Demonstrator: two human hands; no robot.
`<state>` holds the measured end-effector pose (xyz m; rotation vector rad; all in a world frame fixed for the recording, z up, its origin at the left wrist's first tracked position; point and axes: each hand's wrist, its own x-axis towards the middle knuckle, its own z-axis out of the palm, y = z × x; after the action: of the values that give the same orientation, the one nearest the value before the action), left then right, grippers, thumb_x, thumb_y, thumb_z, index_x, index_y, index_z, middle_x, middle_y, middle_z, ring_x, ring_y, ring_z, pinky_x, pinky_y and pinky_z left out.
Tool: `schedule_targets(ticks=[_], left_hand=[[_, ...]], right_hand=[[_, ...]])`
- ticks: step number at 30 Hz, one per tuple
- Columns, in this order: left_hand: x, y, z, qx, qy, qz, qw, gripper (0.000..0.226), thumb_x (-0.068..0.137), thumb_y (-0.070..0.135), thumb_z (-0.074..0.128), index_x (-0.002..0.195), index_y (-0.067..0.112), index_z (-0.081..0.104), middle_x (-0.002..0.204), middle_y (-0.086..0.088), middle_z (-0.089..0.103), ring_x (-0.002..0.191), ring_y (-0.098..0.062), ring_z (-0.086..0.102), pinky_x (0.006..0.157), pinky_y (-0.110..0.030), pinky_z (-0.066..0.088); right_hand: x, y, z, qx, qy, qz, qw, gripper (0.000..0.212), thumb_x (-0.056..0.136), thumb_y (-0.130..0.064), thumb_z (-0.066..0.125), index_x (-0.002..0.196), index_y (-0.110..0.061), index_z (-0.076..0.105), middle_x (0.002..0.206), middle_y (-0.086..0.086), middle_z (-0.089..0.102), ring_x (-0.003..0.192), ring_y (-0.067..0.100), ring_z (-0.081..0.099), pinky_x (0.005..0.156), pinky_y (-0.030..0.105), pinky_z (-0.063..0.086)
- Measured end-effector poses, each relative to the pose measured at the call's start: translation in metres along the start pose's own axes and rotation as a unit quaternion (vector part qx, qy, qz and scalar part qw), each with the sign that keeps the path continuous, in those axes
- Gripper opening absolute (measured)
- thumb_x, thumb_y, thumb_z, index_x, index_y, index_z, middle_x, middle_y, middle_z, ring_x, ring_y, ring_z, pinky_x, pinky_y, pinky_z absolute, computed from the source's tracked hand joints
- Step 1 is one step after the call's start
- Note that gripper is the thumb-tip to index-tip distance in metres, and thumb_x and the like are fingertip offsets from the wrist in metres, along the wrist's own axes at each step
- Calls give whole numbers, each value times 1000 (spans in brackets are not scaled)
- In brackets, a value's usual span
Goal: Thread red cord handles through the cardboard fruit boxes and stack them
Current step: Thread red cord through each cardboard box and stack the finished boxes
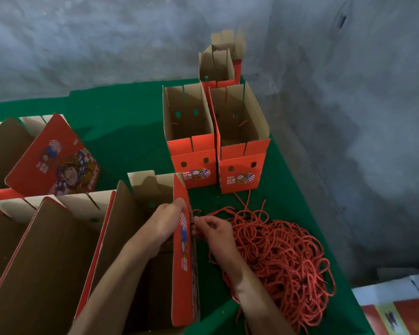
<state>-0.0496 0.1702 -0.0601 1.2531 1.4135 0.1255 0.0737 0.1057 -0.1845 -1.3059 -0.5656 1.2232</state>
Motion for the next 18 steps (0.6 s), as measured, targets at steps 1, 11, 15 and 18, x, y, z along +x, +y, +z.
schedule_targets(ticks=[1,11,15,18], left_hand=[[1,0,0,6,5,3,1000,48,99,48,40,123,11,59,99,-12,74,90,-29,73,77,-37,55],[6,-3,5,-103,-43,9,994,94,83,90,26,104,14,76,95,-11,78,88,-25,77,72,-35,62],[8,-3,17,69,42,32,996,40,103,40,51,91,7,70,82,-14,76,73,-22,75,67,-38,64],[10,-8,24,185,65,39,980,15,98,22,64,90,10,66,89,-12,72,82,-23,72,69,-35,61]], right_hand=[[-1,1,-1,8,-6,3,1000,27,99,-22,69,95,5,75,83,17,72,77,21,68,80,33,57],[-3,2,-8,-100,29,-84,991,29,99,-28,71,82,-6,76,76,1,74,70,12,68,70,32,55],[-7,5,-9,-248,32,-125,960,28,103,-39,62,93,-17,78,82,-9,74,76,5,70,71,29,57],[-9,5,-16,-236,-16,-129,963,24,104,-41,60,102,-23,75,90,-11,74,84,4,70,73,23,57]])
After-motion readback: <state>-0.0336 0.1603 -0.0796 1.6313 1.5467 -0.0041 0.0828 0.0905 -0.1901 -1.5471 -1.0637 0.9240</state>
